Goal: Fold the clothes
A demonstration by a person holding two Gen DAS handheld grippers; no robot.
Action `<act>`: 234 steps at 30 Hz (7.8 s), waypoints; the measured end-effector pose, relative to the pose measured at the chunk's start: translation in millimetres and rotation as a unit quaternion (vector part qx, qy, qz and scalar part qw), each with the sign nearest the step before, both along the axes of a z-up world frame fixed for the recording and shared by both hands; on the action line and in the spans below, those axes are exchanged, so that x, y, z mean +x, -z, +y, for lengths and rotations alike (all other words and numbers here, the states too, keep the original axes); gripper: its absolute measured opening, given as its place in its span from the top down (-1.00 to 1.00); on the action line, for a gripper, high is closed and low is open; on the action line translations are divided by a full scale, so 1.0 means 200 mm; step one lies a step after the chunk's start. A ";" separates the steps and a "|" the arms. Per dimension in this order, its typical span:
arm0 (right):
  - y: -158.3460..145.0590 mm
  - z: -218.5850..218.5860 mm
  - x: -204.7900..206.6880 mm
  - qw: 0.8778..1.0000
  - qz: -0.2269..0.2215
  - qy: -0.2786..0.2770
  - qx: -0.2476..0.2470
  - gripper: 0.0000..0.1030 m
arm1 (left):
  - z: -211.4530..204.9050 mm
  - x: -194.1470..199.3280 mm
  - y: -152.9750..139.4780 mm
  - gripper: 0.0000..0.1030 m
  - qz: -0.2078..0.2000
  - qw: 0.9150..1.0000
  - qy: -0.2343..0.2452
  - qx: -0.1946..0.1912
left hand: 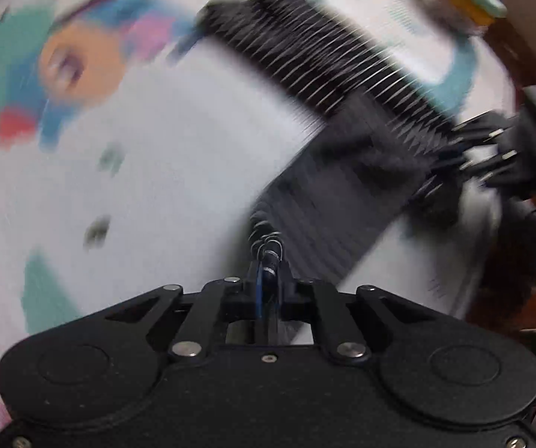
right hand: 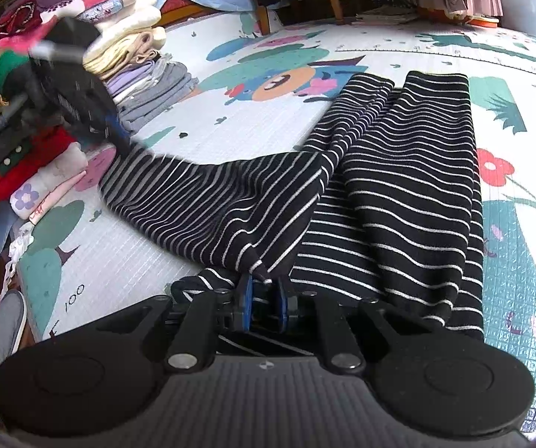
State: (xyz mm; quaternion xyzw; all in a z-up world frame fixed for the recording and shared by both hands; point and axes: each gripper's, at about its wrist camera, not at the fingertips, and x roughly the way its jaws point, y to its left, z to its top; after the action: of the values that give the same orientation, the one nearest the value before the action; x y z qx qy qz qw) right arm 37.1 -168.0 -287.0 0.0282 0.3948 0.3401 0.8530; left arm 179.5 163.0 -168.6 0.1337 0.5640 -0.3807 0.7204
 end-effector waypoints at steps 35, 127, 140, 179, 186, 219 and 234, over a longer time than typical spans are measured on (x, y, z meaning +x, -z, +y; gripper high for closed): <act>-0.04 0.21 -0.23 0.981 -0.115 -0.138 -0.070 -0.03 | -1.08 0.32 -0.57 0.91 0.112 0.984 0.137 0.019; -0.14 -0.42 0.27 0.996 -0.076 -0.029 -0.048 0.13 | -0.98 -0.08 0.22 0.39 -0.205 0.977 -0.019 -0.045; -0.18 -0.41 0.01 0.988 -0.086 -0.079 -0.098 0.27 | -0.96 -0.38 0.15 0.29 -0.249 0.969 -0.001 0.005; -0.22 -0.39 -0.05 0.969 -0.097 -0.200 -0.108 0.90 | -0.94 -1.09 0.50 0.01 -0.419 0.772 0.473 0.066; -0.22 -0.42 -0.03 0.970 -0.093 -0.206 -0.085 0.89 | -0.98 -1.06 0.45 0.71 -0.413 0.798 0.433 0.073; -0.37 -0.28 -0.26 0.889 -0.152 -0.380 -0.207 0.57 | -0.89 -0.83 0.02 0.80 -0.185 0.909 0.372 -0.039; -0.59 -0.39 0.96 0.950 -0.053 -0.284 -0.119 0.57 | -0.78 0.42 -0.16 0.80 -0.131 0.963 0.203 -0.123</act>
State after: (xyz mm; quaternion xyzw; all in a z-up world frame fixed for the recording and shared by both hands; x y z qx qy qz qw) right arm 229.9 -245.3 -169.0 -0.2050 0.3779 0.5201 0.7381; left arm 262.7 7.8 -137.4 0.2043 0.3751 -0.5643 0.7064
